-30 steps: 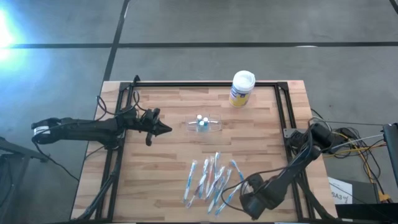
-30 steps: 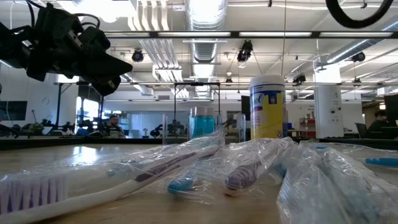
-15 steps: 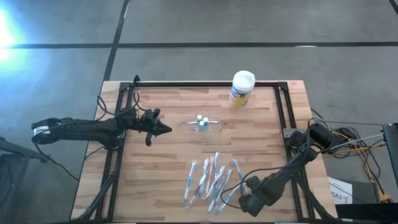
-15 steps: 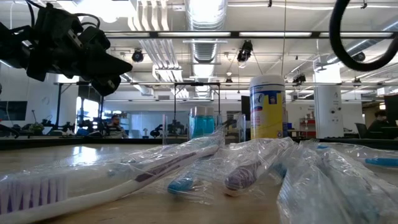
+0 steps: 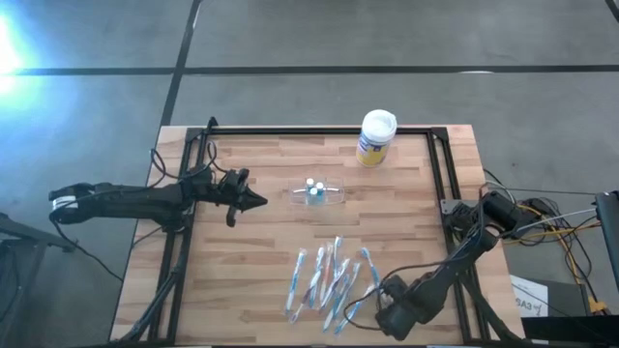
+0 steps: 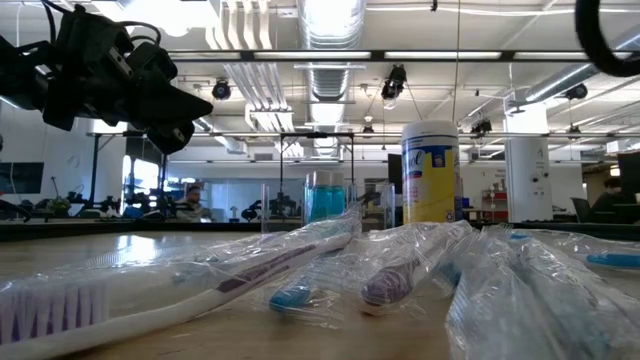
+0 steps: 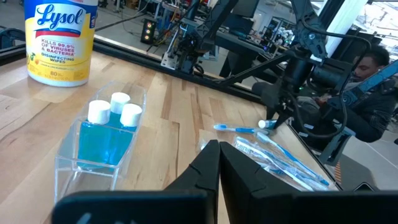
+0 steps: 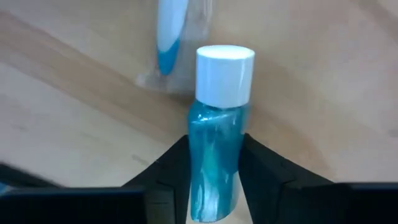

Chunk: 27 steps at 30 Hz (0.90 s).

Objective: Pick & Place toothbrushing station
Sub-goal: Put the blue mouthwash into the transparent organizer

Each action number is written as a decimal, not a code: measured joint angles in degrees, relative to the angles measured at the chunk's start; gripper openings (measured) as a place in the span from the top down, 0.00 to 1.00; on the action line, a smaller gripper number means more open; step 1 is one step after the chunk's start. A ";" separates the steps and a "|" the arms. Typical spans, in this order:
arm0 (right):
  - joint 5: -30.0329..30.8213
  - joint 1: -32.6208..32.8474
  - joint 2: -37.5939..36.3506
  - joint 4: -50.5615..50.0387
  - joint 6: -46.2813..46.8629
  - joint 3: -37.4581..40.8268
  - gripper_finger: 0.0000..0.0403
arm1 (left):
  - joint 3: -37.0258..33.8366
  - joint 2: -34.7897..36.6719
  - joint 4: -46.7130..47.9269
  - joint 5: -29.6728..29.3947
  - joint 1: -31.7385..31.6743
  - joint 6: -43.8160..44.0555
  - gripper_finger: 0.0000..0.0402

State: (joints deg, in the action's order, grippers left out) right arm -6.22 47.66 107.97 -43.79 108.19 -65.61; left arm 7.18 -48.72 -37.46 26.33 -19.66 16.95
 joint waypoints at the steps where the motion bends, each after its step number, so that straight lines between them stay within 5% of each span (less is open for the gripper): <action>1: 1.00 -0.04 0.02 -1.38 -0.72 -0.55 0.74 | 0.00 0.00 -0.04 0.00 0.00 0.00 0.97; 12: 12.25 -1.04 -1.58 -19.68 -6.93 -8.33 0.77 | 0.00 -0.01 -0.78 -0.21 0.00 1.07 0.96; 15: 19.52 -1.05 -2.72 -23.61 -7.96 -11.20 0.80 | 0.03 -0.01 -1.76 -0.87 0.00 1.22 0.96; 20: 38.42 -1.92 -4.75 -22.44 -15.57 -13.53 0.84 | 0.07 0.00 -2.60 -2.98 0.00 1.16 0.98; 27: 44.16 -9.35 -7.81 -12.36 -38.38 -12.08 0.85 | 0.07 -0.09 -2.60 -3.66 0.00 2.64 0.97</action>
State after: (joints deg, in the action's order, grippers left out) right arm 37.94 38.31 100.16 -56.15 69.81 -77.69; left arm 7.25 -48.81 -40.05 22.66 -19.66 19.59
